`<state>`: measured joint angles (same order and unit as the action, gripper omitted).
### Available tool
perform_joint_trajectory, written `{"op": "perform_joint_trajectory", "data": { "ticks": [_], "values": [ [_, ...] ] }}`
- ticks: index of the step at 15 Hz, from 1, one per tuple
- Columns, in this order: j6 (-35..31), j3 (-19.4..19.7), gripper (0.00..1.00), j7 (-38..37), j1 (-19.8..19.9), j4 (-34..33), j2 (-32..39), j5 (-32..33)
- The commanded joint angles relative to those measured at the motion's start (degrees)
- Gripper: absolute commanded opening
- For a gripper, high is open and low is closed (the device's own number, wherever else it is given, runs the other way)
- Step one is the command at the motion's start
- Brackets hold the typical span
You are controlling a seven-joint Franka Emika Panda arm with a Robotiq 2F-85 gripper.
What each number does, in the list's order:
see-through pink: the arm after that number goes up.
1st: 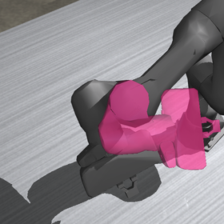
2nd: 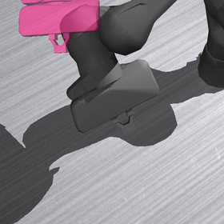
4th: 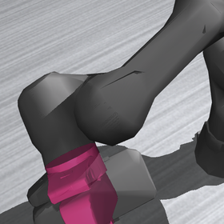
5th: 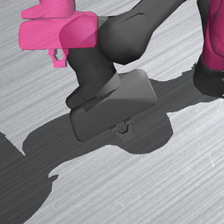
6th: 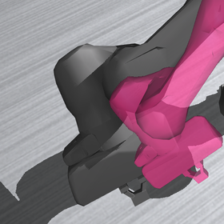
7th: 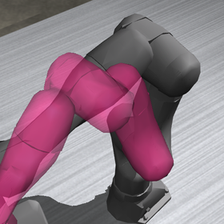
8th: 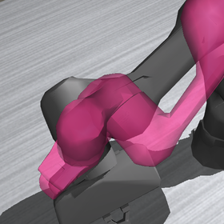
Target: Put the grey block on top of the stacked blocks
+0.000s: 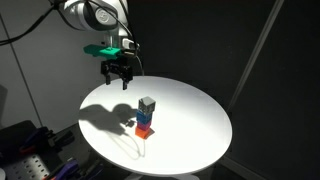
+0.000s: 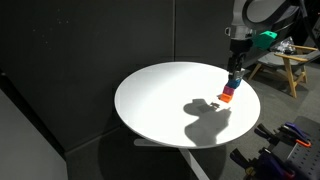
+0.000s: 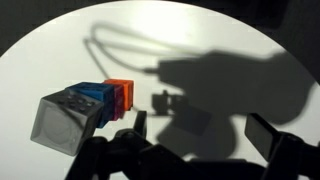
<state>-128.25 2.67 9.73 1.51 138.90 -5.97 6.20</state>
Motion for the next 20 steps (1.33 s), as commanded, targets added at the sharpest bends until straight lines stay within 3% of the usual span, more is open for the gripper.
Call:
{"op": "perform_joint_trajectory", "data": {
  "ticks": [1, 11, 15, 20],
  "values": [
    [-1.7, -0.6, 1.0, 2.1, -0.8, 3.4, -4.8, -0.6],
    [-4.5, 1.0, 1.0, 8.1, -3.2, 8.5, -14.5, -6.4],
    [-2.9, 2.5, 1.0, 10.4, -4.2, 8.8, -15.7, -12.3],
    [-1.9, 2.3, 1.0, 8.6, -3.7, 8.5, -15.3, -13.2]
  ]
}}
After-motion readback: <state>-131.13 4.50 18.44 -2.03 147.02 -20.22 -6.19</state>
